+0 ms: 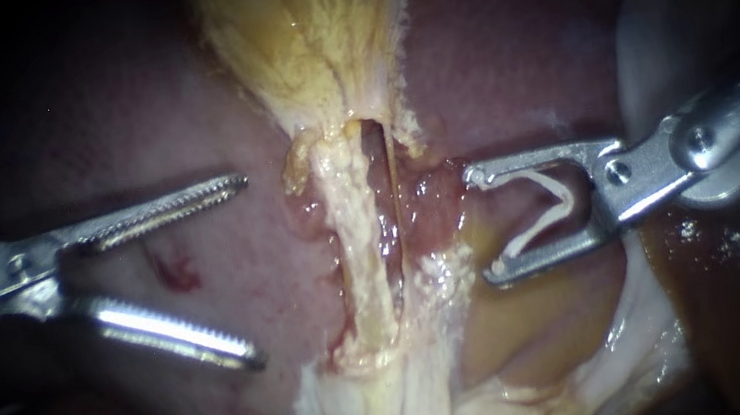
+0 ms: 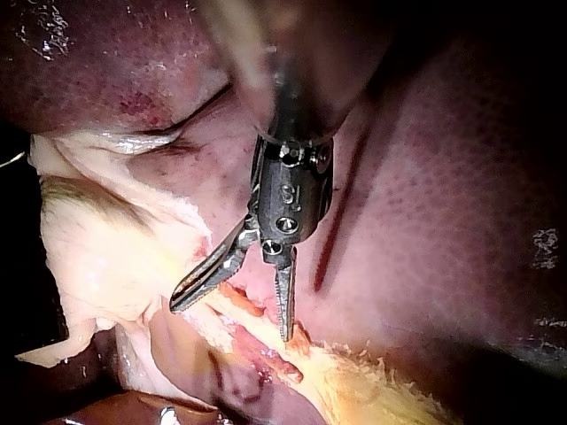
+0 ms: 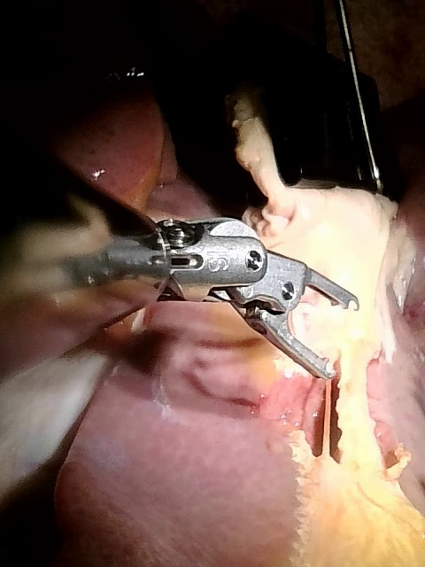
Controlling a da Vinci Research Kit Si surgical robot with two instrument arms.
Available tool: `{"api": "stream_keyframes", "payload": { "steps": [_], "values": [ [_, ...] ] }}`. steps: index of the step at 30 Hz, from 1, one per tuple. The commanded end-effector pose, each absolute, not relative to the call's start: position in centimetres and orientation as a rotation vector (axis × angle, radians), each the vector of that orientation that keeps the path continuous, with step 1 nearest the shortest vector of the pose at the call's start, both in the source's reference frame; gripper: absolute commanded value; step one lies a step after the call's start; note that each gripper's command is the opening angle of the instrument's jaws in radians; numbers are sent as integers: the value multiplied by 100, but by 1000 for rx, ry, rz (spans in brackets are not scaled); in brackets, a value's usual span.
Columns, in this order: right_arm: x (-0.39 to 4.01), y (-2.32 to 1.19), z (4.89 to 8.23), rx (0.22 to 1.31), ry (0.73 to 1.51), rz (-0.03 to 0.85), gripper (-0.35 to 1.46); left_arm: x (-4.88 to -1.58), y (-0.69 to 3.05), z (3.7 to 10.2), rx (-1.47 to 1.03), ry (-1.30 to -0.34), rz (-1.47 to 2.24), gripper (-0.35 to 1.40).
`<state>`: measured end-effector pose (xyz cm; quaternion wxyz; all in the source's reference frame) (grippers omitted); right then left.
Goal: Grabbing gallbladder
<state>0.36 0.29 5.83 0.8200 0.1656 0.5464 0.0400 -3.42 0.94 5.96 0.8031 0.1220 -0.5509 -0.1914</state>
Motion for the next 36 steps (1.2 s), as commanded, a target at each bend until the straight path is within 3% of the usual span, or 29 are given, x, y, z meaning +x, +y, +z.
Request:
{"api": "stream_keyframes", "payload": {
  "steps": [1,19,36],
  "values": [
    [36,29,583,353,1163,85,50,-342,94,596,261,-1180,-410,108],
    [37,29,583,352,1163,86,50,-348,120,624,225,-1145,-532,101],
    [37,29,583,352,1163,86,50,-373,133,656,234,-1064,-699,69]
  ]
}}
